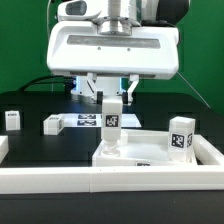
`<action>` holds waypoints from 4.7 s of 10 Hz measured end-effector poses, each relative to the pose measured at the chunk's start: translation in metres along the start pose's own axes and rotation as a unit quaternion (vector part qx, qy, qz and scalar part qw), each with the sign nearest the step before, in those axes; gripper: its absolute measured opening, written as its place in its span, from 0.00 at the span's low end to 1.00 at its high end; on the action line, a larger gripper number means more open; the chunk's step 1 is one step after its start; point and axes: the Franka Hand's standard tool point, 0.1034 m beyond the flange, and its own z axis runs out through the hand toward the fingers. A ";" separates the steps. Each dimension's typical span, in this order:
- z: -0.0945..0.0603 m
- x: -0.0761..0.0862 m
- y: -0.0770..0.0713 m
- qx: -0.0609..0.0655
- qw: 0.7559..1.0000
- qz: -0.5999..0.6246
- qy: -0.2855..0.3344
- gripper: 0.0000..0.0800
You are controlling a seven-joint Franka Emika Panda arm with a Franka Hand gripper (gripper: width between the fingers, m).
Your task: Assemble square table
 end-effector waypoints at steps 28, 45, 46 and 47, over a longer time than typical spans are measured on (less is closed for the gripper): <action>0.003 -0.008 0.005 -0.019 0.999 -0.010 0.047 0.81; 0.021 -0.009 0.004 0.053 0.958 0.011 -0.283 0.81; 0.021 -0.007 0.005 0.053 0.958 0.011 -0.282 0.81; 0.021 -0.006 0.005 0.053 0.958 0.011 -0.281 0.81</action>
Offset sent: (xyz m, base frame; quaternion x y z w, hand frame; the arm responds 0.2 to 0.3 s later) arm -0.0006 0.0030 -0.0041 -0.0048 0.0049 0.0020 1.0000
